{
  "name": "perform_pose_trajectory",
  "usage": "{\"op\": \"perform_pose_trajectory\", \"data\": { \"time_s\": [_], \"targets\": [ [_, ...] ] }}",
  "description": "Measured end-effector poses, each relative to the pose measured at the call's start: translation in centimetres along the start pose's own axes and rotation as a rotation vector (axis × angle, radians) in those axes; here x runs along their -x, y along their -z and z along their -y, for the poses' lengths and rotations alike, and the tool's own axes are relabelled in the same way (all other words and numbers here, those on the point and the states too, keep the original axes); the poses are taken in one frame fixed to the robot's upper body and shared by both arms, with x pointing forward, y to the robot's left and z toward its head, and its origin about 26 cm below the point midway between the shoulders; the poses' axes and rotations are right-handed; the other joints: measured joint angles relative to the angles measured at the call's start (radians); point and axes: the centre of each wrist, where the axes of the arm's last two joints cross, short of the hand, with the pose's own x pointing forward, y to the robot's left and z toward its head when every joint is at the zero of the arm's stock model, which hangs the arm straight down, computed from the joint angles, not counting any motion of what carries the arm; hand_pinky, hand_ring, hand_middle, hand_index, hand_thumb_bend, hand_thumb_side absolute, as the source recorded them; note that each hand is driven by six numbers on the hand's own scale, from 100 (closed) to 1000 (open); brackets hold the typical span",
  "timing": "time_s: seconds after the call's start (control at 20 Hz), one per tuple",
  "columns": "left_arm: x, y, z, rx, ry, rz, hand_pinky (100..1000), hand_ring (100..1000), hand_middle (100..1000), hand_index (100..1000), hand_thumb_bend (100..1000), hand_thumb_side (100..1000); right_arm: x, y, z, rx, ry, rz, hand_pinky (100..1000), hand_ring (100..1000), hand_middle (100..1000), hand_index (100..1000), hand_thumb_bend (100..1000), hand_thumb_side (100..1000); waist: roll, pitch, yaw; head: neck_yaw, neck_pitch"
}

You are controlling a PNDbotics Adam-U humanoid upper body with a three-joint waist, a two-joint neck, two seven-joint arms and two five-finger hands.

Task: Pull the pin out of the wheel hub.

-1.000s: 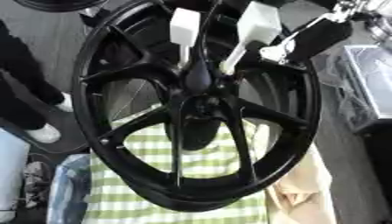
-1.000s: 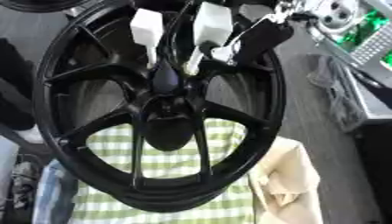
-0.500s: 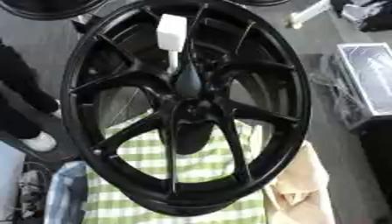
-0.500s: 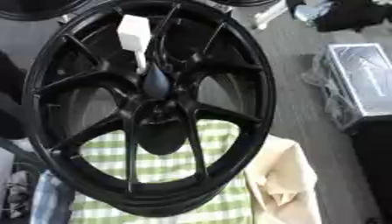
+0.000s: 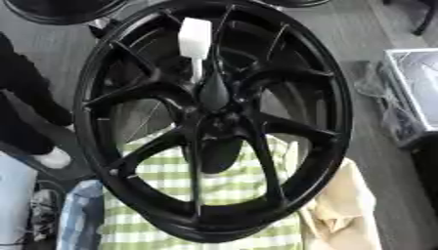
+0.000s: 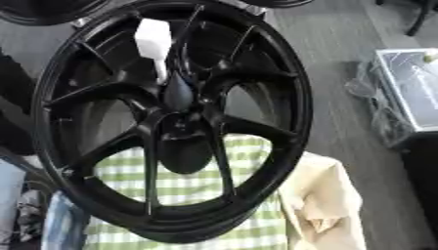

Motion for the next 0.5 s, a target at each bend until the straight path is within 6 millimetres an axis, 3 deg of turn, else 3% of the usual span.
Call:
{"op": "perform_pose_trajectory", "data": {
  "time_s": [0.3, 0.45, 0.5],
  "targets": [
    [0.0, 0.0, 0.0, -0.001, 0.0, -0.001, 808, 725, 729, 762, 261, 742, 2.5, -0.3, -1.0, 0.018, 0.033, -0.085, 939, 864, 785, 880, 333, 100, 0.001, -0.002, 0.001, 0.006, 0.0],
    [0.0, 0.0, 0.0, -0.001, 0.0, -0.001, 809, 725, 729, 762, 260, 742, 2.7, -0.4, -1.1, 0.041, 0.048, -0.109, 930, 855, 778, 874, 293, 100, 0.001, -0.003, 0.004, 0.008, 0.0],
    [0.0, 0.0, 0.0, -0.001, 0.0, 0.0, 809, 725, 729, 762, 260, 741, 2.7, -0.4, -1.2, 0.047, 0.056, -0.118, 924, 846, 774, 876, 199, 100, 0.001, -0.003, 0.004, 0.009, 0.0]
  ]
}}
